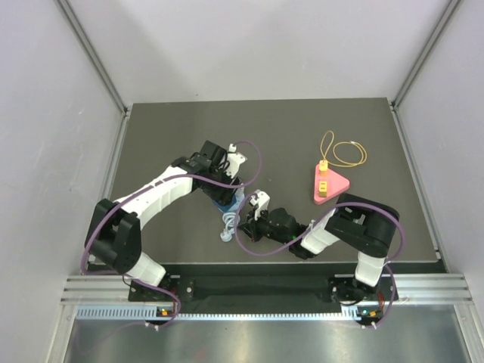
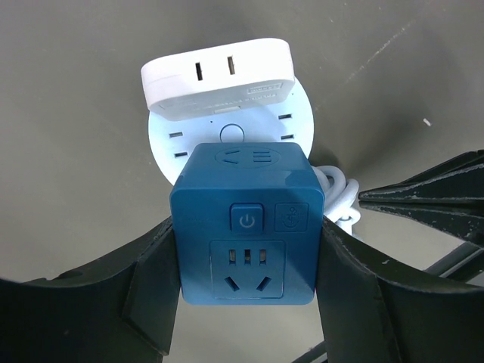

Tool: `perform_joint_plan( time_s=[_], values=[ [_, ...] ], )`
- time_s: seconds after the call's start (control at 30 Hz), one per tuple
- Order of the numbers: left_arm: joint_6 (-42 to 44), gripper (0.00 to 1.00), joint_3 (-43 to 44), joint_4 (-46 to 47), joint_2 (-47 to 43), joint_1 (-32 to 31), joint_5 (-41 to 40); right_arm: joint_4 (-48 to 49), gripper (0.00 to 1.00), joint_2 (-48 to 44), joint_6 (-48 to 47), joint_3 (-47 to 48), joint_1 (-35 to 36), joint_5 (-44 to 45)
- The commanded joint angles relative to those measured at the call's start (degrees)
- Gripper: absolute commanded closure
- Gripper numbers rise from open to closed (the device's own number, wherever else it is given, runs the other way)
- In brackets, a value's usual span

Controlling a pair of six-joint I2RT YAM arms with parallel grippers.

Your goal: Insert the plug

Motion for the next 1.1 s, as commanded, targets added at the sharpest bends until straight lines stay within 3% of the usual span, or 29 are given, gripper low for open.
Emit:
perform_joint_plan(
  time_s=[0.0, 0.7, 0.8, 0.9, 1.07],
  values=[
    [3.68, 1.00, -1.59, 3.37, -1.52, 0.36, -3.97, 1.90, 1.00, -0.89, -1.28, -0.17, 0.42, 0.50],
    [6.24, 1.00, 5.00, -0.85, -1.08, 0.53, 1.37, 0.49, 1.00, -0.98, -1.73, 0.62, 0.42, -1.34],
    [4.48, 1.00, 5.88, 0.12, -1.70, 0.53, 2.60, -1.26, 0.67, -1.77, 1.43, 1.67, 0.42, 0.06],
    [3.86, 1.00, 6.50, 0.21, -1.61, 0.53, 3.14, 0.92, 0.53, -1.86, 4.59, 1.94, 0.42, 1.11],
    [3.95, 1.00, 6.68, -0.67, -1.17, 0.53, 1.82, 5.06, 0.46, 0.69, 6.19, 2.37, 0.42, 2.53]
  ],
)
